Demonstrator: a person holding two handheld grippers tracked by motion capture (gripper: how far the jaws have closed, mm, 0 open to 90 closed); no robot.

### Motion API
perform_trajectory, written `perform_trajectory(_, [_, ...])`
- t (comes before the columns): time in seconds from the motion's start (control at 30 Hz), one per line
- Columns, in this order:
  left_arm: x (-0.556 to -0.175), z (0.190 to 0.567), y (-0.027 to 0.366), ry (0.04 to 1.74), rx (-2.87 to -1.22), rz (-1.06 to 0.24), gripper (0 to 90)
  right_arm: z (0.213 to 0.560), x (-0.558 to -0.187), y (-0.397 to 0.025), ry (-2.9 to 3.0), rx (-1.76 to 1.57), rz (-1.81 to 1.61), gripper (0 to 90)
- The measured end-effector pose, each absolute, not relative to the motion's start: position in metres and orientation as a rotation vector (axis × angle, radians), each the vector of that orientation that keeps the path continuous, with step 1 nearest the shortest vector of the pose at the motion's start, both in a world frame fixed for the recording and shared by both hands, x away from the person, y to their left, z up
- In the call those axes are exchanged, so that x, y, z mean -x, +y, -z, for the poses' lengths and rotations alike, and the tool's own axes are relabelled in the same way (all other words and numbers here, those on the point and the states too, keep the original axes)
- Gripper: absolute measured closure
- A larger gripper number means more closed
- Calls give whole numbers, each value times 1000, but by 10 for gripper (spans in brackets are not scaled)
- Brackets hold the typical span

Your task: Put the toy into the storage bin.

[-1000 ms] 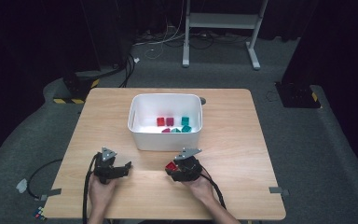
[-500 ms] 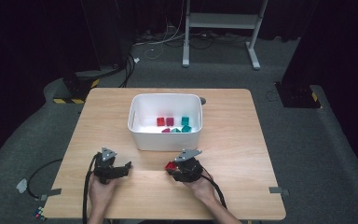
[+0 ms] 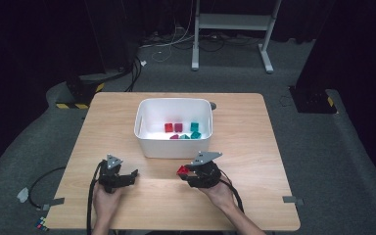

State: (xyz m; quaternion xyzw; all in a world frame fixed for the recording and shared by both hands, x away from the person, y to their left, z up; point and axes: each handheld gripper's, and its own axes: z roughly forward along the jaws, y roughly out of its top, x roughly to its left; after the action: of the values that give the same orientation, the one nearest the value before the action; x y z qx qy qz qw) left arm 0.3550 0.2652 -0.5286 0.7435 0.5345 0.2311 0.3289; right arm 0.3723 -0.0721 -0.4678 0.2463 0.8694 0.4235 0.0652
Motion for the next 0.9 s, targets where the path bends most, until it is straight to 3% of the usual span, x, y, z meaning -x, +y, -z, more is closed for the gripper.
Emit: perform_trajectory(0.9, [-355,528,266,1394,-1955,-603,151,365,-409,-102,2533,-780,-1416,591])
